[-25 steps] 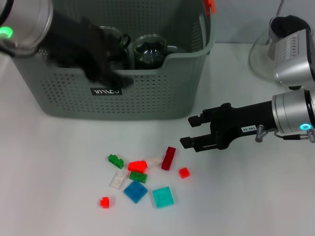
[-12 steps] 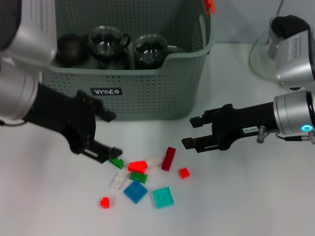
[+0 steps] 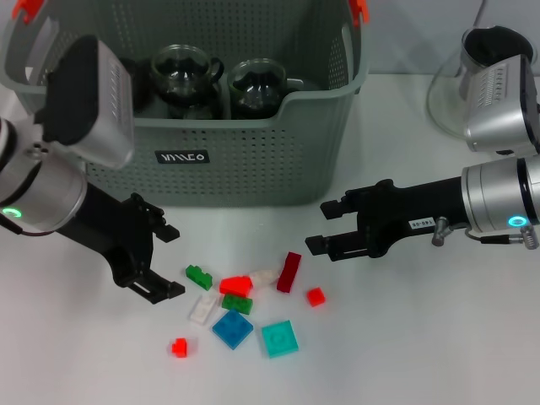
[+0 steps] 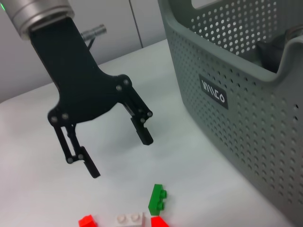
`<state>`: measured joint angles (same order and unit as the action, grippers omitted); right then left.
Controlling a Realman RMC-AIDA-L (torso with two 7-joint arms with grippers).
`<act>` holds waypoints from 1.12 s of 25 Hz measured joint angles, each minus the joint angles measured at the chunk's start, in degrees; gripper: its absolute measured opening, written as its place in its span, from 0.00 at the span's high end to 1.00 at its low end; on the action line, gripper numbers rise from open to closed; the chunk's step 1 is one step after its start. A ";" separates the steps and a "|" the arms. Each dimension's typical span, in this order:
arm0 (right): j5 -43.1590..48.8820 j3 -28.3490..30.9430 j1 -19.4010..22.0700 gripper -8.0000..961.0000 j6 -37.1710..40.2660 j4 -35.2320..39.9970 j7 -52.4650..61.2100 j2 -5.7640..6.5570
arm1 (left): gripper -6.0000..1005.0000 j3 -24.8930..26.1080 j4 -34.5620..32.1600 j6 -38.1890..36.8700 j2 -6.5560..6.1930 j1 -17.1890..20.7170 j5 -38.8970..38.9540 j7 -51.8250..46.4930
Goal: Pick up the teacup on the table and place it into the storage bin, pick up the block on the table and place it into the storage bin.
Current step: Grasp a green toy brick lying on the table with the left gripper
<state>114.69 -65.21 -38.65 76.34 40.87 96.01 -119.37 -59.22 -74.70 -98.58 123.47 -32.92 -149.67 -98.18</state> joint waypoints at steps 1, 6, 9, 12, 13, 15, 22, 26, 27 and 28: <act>-0.01 0.01 -0.04 0.26 -0.16 -0.13 0.01 -0.08 | 0.19 -0.41 0.14 0.48 0.06 -0.04 -0.36 0.23; -0.04 0.17 -0.43 0.26 -0.65 -0.88 0.04 -0.16 | 0.19 -4.46 2.67 6.12 0.03 -0.64 -1.84 1.61; -0.07 0.43 -0.44 0.26 -0.80 -1.09 0.05 -0.25 | 0.19 -5.22 5.30 7.81 -0.26 -1.96 -2.06 2.66; -0.08 0.75 -0.53 0.26 -0.82 -1.45 0.05 -0.37 | 0.19 -6.07 7.06 8.96 -0.20 -2.81 -2.87 3.95; -0.08 0.82 -0.54 0.26 -0.85 -1.47 0.05 -0.37 | 0.20 -6.86 7.50 9.58 -0.11 -2.92 -3.13 4.32; -0.09 1.08 -0.55 0.26 -0.89 -1.48 0.05 -0.36 | 0.20 -8.21 8.17 10.57 -0.11 -3.09 -3.28 4.57; -0.08 1.34 -0.63 0.26 -0.67 -1.49 0.05 -0.34 | 0.20 -10.98 10.89 12.23 -0.32 -5.07 -3.41 5.43; 0.13 1.13 -0.71 0.26 -0.41 -1.49 0.05 -0.29 | 0.20 -11.80 11.53 12.82 -0.19 -5.83 -4.40 5.90; 0.20 1.10 -0.78 0.26 -0.39 -1.50 0.07 -0.24 | 0.20 -11.89 11.65 12.90 -0.09 -6.01 -4.68 5.98; 0.24 1.09 -0.82 0.25 -0.35 -1.49 0.12 -0.22 | 0.20 -11.98 11.79 12.94 0.00 -6.19 -4.91 6.16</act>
<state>114.93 -64.12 -39.47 75.99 39.37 96.13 -119.59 -71.21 -62.91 -85.64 123.47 -39.11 -154.57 -92.03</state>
